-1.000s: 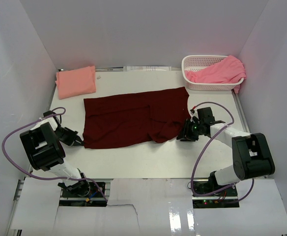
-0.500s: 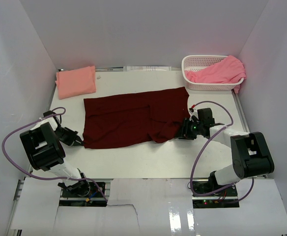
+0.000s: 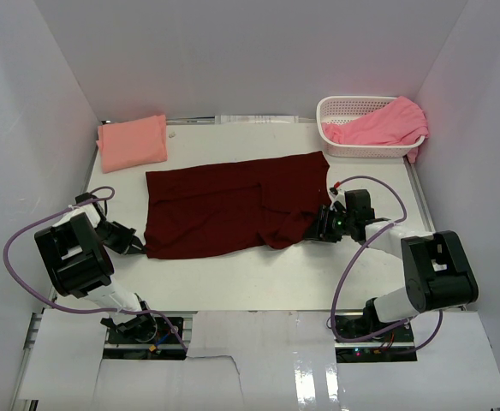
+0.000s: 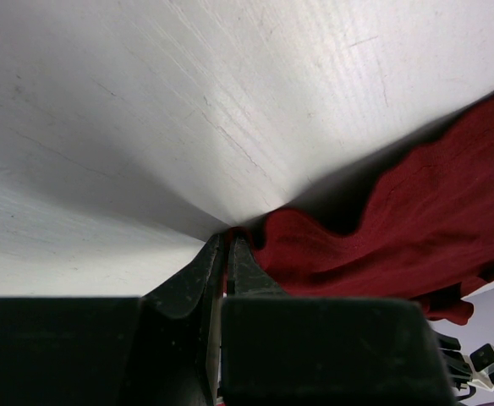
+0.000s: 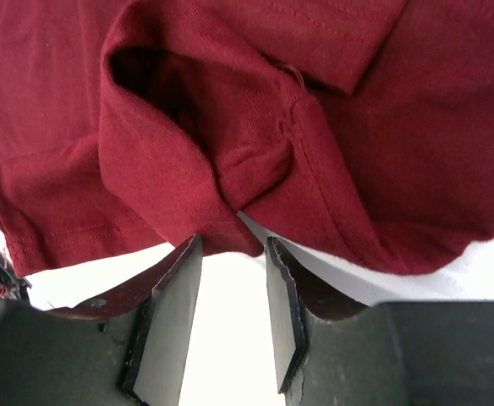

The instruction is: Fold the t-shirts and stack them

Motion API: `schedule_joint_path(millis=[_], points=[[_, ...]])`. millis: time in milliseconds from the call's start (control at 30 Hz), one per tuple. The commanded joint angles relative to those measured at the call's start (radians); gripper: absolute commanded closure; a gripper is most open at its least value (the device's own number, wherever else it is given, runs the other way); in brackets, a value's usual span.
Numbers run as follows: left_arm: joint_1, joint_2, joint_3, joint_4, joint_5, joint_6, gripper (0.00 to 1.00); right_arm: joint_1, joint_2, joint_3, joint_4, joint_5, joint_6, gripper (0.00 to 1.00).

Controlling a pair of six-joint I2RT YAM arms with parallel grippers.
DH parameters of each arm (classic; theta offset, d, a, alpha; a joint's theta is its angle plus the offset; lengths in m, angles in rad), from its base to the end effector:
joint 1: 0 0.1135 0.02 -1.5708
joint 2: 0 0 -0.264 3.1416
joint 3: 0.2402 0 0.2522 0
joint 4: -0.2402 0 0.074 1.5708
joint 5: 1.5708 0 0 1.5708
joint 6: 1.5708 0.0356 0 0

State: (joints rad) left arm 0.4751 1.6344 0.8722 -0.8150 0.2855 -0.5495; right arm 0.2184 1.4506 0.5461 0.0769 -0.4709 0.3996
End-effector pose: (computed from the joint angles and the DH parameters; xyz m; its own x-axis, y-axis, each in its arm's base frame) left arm 0.2311 0.1076 0.1431 -0.5283 -0.8353 0.1525 -0.8401 0.4881 -0.2368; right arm 0.2488 0.0718 0.1423 -0.8539 0.1656 -0.4934 -0.1743 0.8022 0.5710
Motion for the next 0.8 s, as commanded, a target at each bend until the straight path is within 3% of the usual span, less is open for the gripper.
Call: schedule_joint_path(millis=[0, 367, 767], points=[[-0.004, 0.012, -0.027, 0.073, -0.057, 0.016, 1.0, 0.004, 0.013, 0.0, 0.057, 0.006, -0.015, 0.58], [-0.004, 0.008, -0.029, 0.073, -0.057, 0.016, 0.99, 0.004, 0.01, 0.025, 0.057, 0.014, -0.027, 0.62], [-0.009, 0.012, -0.029, 0.074, -0.054, 0.014, 1.0, 0.003, 0.002, 0.052, 0.041, 0.029, -0.044, 0.59]])
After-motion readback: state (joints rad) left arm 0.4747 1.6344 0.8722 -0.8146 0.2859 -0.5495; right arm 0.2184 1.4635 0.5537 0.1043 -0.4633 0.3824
